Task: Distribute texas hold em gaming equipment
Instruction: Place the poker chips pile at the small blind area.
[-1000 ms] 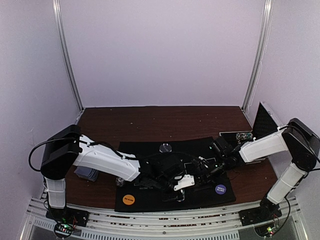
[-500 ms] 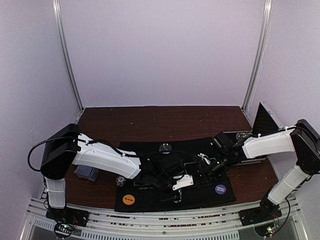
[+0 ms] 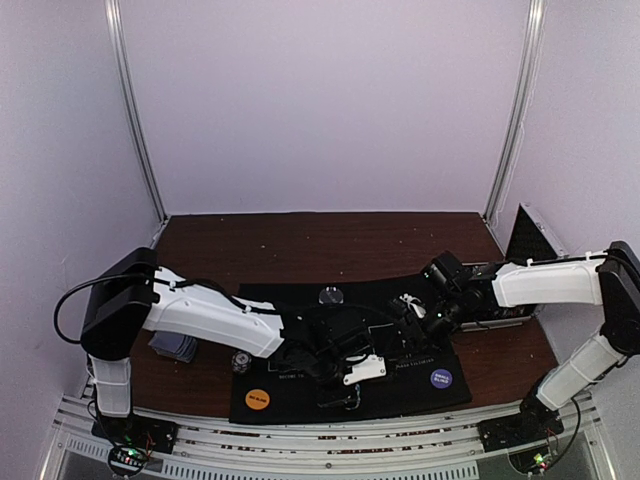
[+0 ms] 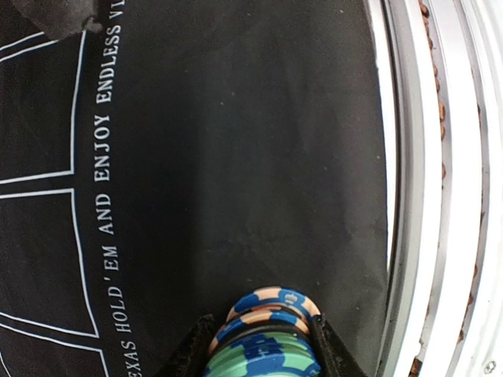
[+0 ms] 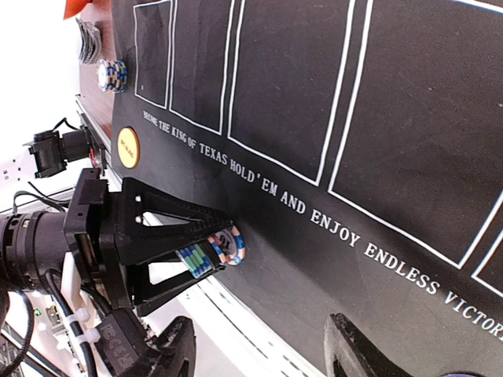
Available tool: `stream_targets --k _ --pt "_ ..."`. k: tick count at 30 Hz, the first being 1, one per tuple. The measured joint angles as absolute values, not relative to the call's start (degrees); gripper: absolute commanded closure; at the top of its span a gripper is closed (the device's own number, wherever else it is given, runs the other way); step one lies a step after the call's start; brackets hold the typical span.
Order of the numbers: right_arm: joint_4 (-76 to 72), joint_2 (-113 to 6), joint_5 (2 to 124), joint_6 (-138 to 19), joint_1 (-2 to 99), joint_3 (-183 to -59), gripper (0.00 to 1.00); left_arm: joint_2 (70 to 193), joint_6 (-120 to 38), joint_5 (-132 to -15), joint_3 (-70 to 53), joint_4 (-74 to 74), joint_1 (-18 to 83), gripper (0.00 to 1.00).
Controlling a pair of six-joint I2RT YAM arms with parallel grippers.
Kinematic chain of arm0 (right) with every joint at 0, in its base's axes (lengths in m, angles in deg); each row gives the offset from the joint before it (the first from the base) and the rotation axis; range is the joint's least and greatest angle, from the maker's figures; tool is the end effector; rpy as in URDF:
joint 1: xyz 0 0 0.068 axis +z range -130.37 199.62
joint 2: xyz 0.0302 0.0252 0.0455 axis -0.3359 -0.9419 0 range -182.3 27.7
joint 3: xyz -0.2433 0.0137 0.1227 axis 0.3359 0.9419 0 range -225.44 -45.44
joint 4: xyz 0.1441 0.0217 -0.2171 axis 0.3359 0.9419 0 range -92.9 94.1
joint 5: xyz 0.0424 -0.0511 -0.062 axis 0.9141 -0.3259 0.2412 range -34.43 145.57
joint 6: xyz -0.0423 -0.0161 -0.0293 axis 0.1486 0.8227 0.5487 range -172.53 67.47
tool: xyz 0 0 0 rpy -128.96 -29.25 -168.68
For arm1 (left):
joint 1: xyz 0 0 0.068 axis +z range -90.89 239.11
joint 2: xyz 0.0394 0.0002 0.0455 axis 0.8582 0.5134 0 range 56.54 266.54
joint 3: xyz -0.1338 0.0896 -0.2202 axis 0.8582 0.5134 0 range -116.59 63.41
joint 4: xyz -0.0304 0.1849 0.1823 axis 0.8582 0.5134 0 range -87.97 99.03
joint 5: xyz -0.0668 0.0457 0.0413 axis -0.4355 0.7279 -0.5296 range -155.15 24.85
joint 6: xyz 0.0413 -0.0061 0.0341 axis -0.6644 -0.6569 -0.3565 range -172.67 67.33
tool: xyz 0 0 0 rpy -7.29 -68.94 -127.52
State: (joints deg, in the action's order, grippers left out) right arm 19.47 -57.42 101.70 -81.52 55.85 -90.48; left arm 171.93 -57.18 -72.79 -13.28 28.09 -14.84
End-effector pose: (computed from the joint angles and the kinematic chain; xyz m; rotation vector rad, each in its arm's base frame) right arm 0.2020 0.1798 0.1772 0.4636 -2.7475 -1.3598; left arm 0.1085 -0.3939 0.1468 1.8095 2.1498 -0.5126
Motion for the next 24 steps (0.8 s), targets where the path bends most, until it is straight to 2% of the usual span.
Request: stream_targets --k 24 --pt "22.3 -57.3 99.6 -79.8 55.9 -91.2 0.41 170.8 -57.0 -72.9 -15.1 31.7 -15.6 1.0"
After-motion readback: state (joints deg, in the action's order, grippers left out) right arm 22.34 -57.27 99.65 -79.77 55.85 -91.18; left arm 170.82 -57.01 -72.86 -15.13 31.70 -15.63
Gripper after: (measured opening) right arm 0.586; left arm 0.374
